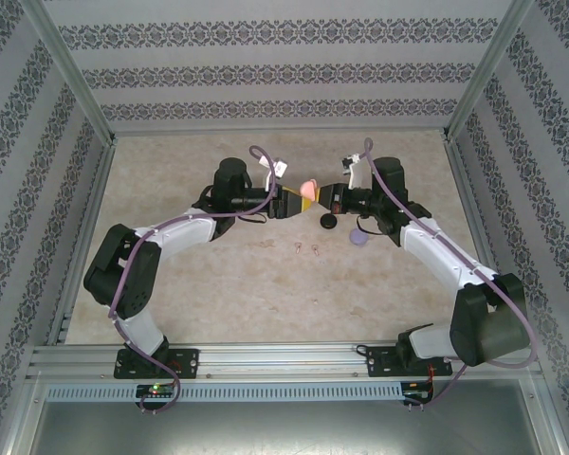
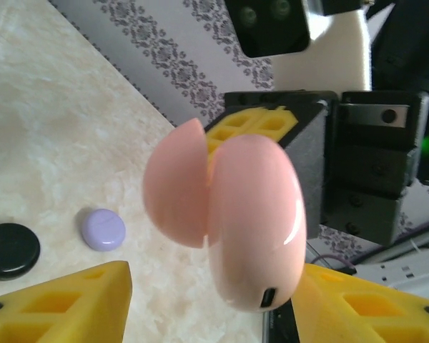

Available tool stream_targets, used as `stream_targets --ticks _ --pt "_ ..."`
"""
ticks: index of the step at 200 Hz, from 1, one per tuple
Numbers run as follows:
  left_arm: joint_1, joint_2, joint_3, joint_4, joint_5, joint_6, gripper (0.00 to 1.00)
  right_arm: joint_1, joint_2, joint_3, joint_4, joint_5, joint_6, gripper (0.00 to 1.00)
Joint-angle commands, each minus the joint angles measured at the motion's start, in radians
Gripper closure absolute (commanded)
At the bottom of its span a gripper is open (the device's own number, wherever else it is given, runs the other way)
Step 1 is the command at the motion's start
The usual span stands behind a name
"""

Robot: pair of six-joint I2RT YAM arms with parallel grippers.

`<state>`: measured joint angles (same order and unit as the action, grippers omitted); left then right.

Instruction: Insert wireless bluetooth earbuds into charging case

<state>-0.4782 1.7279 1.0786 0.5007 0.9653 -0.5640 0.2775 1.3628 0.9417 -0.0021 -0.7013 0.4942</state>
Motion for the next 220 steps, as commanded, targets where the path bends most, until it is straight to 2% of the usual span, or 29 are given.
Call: stream_targets --ticks 1,16,46,75,105,146,220 --pt "0.036 -0.060 0.044 -0.081 -0.032 0.073 0.36 0.005 0.010 0.056 -0.101 0.061 -0.083 1.00" --pt "0.059 -0.085 0.086 -0.195 0.005 0.146 0.32 0.004 0.014 0.069 -0.133 0.075 -0.116 1.00" --pt "0.072 -0.091 0.253 -0.642 0.038 0.441 0.29 0.019 0.044 0.133 -0.249 0.118 -0.244 1.00" --pt "0.076 -0.036 0.407 -0.995 0.077 0.661 0.28 0.041 0.080 0.199 -0.347 0.141 -0.371 1.00" --pt "0.076 0.025 0.517 -1.238 0.102 0.813 0.30 0.058 0.103 0.263 -0.444 0.117 -0.479 1.00" --pt "0.076 0.069 0.567 -1.385 0.094 0.918 0.34 0.085 0.121 0.327 -0.547 0.118 -0.541 1.00" --pt "0.075 0.105 0.583 -1.399 0.121 0.936 0.39 0.174 0.166 0.377 -0.590 0.176 -0.560 1.00"
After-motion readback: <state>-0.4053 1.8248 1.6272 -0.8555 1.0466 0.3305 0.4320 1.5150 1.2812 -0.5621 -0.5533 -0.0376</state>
